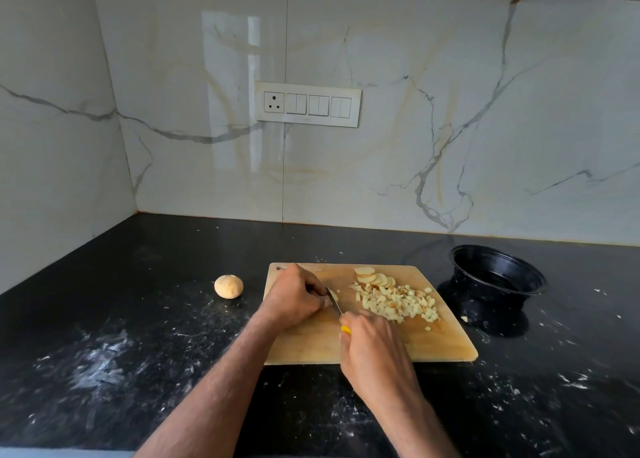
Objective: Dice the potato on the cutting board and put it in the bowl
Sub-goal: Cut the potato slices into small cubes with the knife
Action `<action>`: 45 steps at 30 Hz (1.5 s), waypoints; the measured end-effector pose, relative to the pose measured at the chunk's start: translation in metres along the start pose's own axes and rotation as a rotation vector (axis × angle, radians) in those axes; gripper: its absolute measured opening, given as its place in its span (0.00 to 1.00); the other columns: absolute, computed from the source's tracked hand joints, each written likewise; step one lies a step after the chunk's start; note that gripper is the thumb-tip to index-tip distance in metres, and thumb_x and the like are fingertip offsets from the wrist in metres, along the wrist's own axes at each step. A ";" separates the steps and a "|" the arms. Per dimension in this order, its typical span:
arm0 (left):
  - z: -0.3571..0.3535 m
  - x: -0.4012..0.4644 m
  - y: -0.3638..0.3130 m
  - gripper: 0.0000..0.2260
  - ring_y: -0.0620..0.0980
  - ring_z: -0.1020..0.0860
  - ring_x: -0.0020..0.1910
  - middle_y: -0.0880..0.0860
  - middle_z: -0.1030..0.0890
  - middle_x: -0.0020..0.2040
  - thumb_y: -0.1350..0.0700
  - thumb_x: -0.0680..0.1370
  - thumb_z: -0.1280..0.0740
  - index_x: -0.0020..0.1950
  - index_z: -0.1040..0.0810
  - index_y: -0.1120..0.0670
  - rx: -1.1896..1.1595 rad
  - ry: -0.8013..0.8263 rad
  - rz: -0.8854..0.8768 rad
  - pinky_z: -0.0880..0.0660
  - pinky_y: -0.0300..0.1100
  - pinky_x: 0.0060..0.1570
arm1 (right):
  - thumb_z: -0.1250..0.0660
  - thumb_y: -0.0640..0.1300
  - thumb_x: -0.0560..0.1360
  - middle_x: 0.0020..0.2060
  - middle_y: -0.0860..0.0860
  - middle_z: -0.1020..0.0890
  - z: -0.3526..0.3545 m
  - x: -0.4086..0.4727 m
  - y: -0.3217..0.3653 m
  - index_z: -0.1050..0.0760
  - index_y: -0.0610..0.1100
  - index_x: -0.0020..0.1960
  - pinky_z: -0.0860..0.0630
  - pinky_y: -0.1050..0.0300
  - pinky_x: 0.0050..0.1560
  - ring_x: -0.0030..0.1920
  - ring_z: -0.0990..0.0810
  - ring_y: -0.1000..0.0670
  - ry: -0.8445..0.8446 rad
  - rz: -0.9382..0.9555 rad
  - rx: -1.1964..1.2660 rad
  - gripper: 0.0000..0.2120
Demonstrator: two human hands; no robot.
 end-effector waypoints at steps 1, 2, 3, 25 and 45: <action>0.000 0.000 0.001 0.05 0.40 0.19 0.39 0.43 0.16 0.40 0.58 0.72 0.22 0.47 0.12 0.52 0.000 -0.001 0.000 0.27 0.26 0.37 | 0.37 0.41 0.82 0.50 0.56 0.17 0.002 -0.004 -0.004 0.19 0.48 0.60 0.21 0.65 0.49 0.45 0.20 0.57 -0.005 -0.001 0.007 0.11; 0.000 0.001 0.001 0.05 0.41 0.19 0.40 0.44 0.16 0.41 0.58 0.72 0.22 0.48 0.12 0.52 -0.001 0.001 -0.001 0.27 0.27 0.37 | 0.36 0.42 0.81 0.51 0.56 0.17 0.004 -0.008 -0.008 0.19 0.49 0.61 0.22 0.67 0.50 0.46 0.20 0.58 -0.018 -0.011 0.024 0.11; 0.000 0.000 0.001 0.05 0.41 0.19 0.40 0.45 0.15 0.41 0.59 0.73 0.22 0.48 0.12 0.52 0.000 0.005 -0.003 0.26 0.28 0.38 | 0.35 0.44 0.81 0.52 0.57 0.17 0.007 -0.011 -0.014 0.20 0.50 0.62 0.22 0.67 0.51 0.47 0.20 0.58 -0.037 -0.030 0.043 0.11; 0.005 -0.001 0.002 0.05 0.44 0.18 0.39 0.46 0.15 0.38 0.62 0.70 0.22 0.41 0.12 0.52 -0.014 0.011 -0.020 0.18 0.42 0.44 | 0.32 0.45 0.80 0.51 0.57 0.17 0.002 -0.007 0.000 0.19 0.48 0.61 0.25 0.71 0.48 0.46 0.21 0.59 -0.042 -0.001 0.088 0.11; 0.005 0.000 0.006 0.03 0.41 0.20 0.39 0.41 0.18 0.37 0.58 0.73 0.23 0.43 0.13 0.51 0.014 -0.036 0.011 0.22 0.32 0.41 | 0.32 0.45 0.79 0.37 0.62 0.21 0.017 -0.021 -0.025 0.17 0.51 0.55 0.28 0.72 0.35 0.34 0.23 0.62 0.067 -0.025 0.160 0.07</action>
Point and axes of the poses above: each hand's wrist, its own x-axis towards the middle knuckle, its own z-axis out of the back of the hand, y = z × x, the point moved 10 cm from there along x, towards the middle knuckle
